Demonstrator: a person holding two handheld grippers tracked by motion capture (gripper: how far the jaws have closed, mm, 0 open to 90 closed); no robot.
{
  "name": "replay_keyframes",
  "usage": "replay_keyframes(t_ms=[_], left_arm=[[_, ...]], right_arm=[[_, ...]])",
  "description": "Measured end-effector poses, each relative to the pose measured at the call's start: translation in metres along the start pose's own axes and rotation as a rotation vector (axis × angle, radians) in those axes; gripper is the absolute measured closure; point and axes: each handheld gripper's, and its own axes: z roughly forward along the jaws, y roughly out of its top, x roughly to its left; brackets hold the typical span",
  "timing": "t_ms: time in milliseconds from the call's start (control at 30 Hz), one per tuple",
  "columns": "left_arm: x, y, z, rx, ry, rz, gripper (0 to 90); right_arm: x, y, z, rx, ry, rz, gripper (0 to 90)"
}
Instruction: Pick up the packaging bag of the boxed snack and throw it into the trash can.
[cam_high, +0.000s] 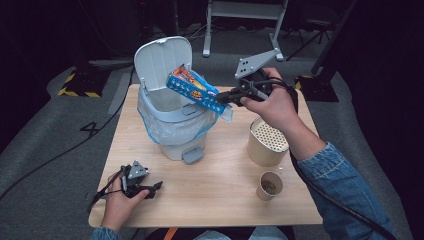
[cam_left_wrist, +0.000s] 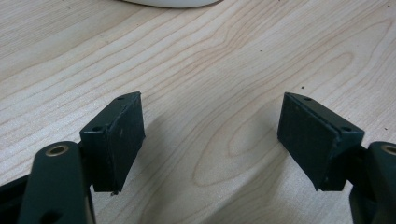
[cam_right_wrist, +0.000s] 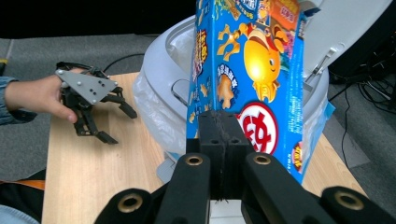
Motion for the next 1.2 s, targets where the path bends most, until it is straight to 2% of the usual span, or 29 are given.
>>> replay_keyframes(t_ms=[133,333,400,500,567,600,700,733,800,833,867,900,1200], left_arm=[[0.000,0.000,0.000,0.000,0.000,0.000,23.2],[0.000,0.000,0.000,0.000,0.000,0.001,23.2],[0.000,0.000,0.000,0.000,0.001,0.000,23.2],[0.000,0.000,0.000,0.000,0.001,0.000,23.2],[0.000,0.000,0.000,0.000,0.000,0.001,23.2],[0.000,0.000,0.000,-0.001,-0.002,-0.005,23.2],[0.000,0.000,0.000,-0.003,-0.001,-0.006,23.2],[0.000,0.000,0.000,-0.003,-0.001,-0.006,23.2],[0.000,0.000,0.000,-0.003,-0.001,-0.006,23.2],[0.000,0.000,0.000,-0.003,-0.002,-0.006,23.2],[0.000,0.000,0.000,-0.003,-0.002,-0.006,23.2],[0.000,0.000,0.000,-0.003,-0.002,-0.006,23.2],[0.000,0.000,0.000,0.000,-0.002,0.000,23.2]], right_arm=[[0.001,0.003,0.007,0.016,-0.012,0.004,90.0],[0.005,0.010,0.021,0.060,-0.026,-0.018,89.5],[0.008,0.013,0.024,0.073,-0.045,-0.022,88.1],[0.011,0.016,0.026,0.077,-0.049,-0.035,86.5],[0.013,0.019,0.027,0.081,-0.054,-0.036,82.4],[0.014,0.021,0.028,0.057,-0.083,-0.032,74.8],[0.014,0.024,0.027,0.012,-0.114,-0.028,63.9],[0.014,0.024,0.027,0.012,-0.114,-0.028,63.9],[0.014,0.026,0.026,-0.019,-0.138,-0.029,59.0],[0.014,0.027,0.026,-0.049,-0.149,-0.036,53.1],[0.014,0.027,0.026,-0.049,-0.149,-0.036,53.1],[0.015,0.027,0.025,-0.092,-0.172,-0.040,49.4],[0.014,0.013,0.019,-0.124,-0.147,-0.028,43.3]])
